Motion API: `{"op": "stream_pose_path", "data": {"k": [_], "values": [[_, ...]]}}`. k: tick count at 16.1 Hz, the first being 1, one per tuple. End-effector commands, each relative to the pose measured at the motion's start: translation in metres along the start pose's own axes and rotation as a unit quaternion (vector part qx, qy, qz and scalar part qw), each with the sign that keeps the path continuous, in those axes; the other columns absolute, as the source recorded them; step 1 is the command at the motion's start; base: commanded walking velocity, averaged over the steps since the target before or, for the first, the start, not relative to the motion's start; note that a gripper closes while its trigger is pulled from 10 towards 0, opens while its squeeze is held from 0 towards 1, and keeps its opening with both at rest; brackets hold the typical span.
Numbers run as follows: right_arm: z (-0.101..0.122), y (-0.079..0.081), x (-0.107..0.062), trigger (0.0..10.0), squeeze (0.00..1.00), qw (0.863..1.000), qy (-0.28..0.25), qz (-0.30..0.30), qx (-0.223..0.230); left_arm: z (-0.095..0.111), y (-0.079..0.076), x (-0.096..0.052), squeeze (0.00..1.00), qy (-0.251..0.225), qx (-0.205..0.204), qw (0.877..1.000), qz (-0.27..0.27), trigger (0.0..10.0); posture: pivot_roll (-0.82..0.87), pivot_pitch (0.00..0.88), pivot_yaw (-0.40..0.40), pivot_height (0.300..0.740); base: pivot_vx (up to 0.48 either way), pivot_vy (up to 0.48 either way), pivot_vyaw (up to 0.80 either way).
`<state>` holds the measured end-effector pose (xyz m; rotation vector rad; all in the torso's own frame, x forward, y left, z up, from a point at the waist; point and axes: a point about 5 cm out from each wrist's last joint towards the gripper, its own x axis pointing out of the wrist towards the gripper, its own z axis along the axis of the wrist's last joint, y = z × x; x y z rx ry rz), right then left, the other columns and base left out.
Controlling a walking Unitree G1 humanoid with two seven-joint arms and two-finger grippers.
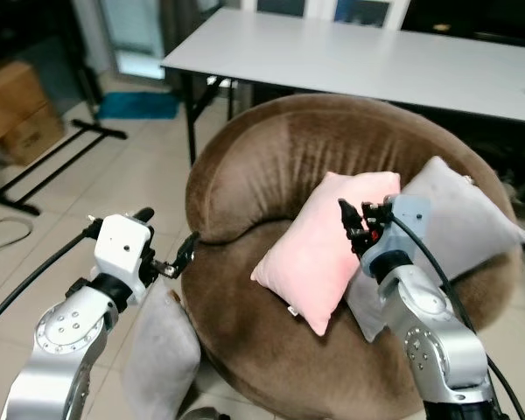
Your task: Move the pillow to the sofa from floor
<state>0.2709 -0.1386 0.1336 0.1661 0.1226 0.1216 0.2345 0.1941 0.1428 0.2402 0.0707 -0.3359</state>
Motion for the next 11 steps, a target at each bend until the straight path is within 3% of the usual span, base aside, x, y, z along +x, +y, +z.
{"op": "stream_pose_path", "data": {"k": [1,11], "values": [[0.0001,-0.0061,0.0006,10.0,0.0,1.0,0.005,-0.005,-0.005,0.0003,-0.0027,0.0016,0.0,-0.001,0.005,1.0,0.003,10.0,0.0,0.0,-0.045,0.74,0.0,0.428,0.0],[-0.0066,-0.0076,-0.0011,10.0,0.0,1.0,0.027,-0.01,0.002,-0.0049,-0.0018,0.0096,0.0,0.012,0.032,0.999,0.004,10.0,-0.02,0.0,-0.009,0.74,0.0,0.418,0.0]]}}
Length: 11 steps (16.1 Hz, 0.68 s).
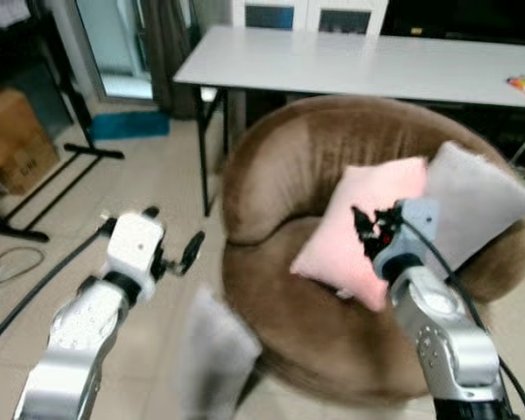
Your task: Move the pillow to the sofa from floor
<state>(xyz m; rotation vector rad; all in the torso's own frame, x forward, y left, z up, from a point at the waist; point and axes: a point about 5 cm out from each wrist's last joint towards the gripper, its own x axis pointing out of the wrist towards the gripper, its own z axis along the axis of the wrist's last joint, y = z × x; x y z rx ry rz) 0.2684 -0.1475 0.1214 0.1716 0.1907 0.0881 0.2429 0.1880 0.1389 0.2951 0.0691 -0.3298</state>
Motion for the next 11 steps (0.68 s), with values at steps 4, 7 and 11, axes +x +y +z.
{"op": "stream_pose_path", "data": {"k": [4,7,11], "values": [[0.002,0.0,-0.001,10.0,0.0,1.0,0.003,0.001,-0.008,-0.004,0.003,0.003,0.0,0.004,0.004,1.0,0.009,10.0,-0.04,0.0,0.008,0.74,0.0,0.204,0.0],[-0.003,0.0,-0.002,10.0,0.0,0.999,0.014,0.008,-0.032,-0.004,0.006,0.007,0.0,0.001,0.014,1.0,0.028,10.0,-0.04,0.0,0.0,0.74,0.0,0.0,0.0],[-0.013,-0.006,-0.003,10.0,0.0,0.999,0.029,-0.005,-0.032,-0.006,0.006,0.006,0.0,-0.003,0.005,1.0,0.028,10.0,-0.04,0.0,-0.008,0.74,0.147,0.0,0.4]]}}
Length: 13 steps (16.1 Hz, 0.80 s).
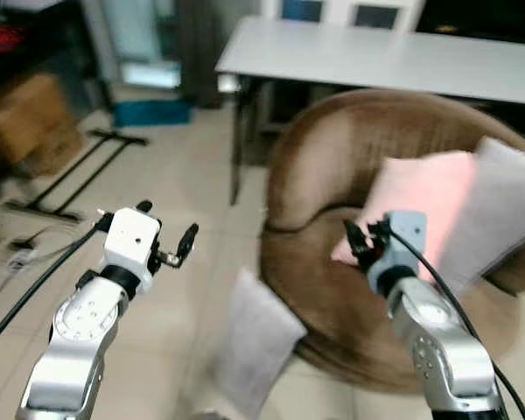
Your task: Move the pillow to the sofa from floor
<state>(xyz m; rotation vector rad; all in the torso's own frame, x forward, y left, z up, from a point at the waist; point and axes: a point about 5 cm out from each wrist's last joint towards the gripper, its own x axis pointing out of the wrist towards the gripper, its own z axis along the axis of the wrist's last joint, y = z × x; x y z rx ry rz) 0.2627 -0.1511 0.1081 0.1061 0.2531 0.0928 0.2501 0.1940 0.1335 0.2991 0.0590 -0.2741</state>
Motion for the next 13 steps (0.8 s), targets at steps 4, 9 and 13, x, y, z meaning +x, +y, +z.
{"op": "stream_pose_path", "data": {"k": [4,9,13], "values": [[-0.003,-0.01,0.006,10.0,0.0,0.999,0.005,-0.045,0.004,-0.002,-0.002,0.002,0.0,0.004,0.013,1.0,-0.001,10.0,-0.02,0.0,-0.023,0.74,0.3,0.0,0.2],[0.0,-0.012,0.008,10.0,0.0,0.998,-0.008,-0.055,-0.009,-0.004,-0.001,0.004,0.0,0.006,0.025,1.0,-0.001,10.0,-0.02,0.0,-0.023,0.74,0.221,0.0,0.0],[-0.001,-0.015,0.006,10.0,0.0,0.998,-0.022,-0.067,0.001,-0.01,0.002,0.004,0.0,0.004,0.034,0.999,0.005,10.0,-0.04,0.0,-0.004,0.73,0.0,0.0,0.0]]}}
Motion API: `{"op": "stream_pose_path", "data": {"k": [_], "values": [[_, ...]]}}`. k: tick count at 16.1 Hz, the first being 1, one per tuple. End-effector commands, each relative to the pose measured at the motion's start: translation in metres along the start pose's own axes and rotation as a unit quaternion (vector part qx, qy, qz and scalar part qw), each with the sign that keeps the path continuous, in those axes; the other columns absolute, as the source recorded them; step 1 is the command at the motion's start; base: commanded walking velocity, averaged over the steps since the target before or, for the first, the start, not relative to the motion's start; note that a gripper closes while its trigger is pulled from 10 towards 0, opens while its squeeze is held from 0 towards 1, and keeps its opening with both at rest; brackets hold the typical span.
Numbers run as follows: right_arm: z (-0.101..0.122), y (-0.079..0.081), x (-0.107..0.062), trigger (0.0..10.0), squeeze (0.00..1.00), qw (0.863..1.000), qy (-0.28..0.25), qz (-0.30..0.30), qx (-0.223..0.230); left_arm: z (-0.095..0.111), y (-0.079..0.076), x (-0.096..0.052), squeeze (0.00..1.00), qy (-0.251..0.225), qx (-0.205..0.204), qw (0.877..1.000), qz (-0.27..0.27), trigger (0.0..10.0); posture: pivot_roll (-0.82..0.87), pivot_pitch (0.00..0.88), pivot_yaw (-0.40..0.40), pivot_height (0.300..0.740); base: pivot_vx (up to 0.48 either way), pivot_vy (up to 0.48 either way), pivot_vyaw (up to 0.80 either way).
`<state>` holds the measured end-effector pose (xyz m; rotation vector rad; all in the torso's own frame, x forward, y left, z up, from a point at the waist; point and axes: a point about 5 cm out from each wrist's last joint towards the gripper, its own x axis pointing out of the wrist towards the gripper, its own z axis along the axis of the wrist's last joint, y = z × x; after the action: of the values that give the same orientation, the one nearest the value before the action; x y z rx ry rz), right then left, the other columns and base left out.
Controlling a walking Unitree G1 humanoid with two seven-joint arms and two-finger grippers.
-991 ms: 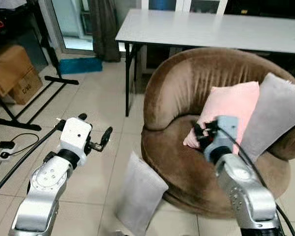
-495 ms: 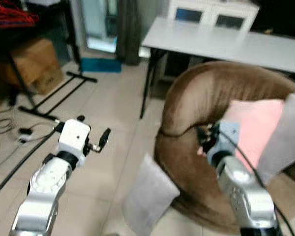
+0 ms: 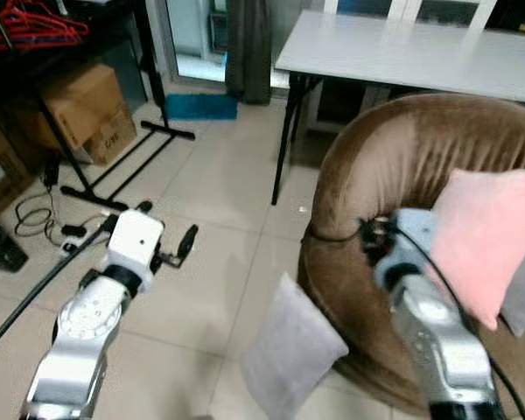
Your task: Move the pillow to the sofa from floor
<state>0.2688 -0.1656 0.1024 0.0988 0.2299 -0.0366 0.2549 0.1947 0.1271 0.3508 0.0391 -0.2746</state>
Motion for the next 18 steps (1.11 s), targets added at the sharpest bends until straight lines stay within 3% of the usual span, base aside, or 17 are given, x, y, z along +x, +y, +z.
{"op": "stream_pose_path", "data": {"k": [1,18], "values": [[0.0013,-0.0008,-0.0005,10.0,0.0,1.0,-0.011,-0.005,0.003,-0.0046,0.0023,-0.0008,0.0,0.01,0.008,1.0,0.004,10.0,-0.04,0.0,-0.004,0.725,0.0,0.0,0.0],[-0.0024,-0.0007,-0.0028,10.0,0.0,1.0,-0.021,-0.011,0.008,0.0011,-0.0003,0.0076,0.0,-0.02,-0.006,1.0,0.002,10.0,-0.06,0.0,0.019,0.59,0.0,0.0,0.0]]}}
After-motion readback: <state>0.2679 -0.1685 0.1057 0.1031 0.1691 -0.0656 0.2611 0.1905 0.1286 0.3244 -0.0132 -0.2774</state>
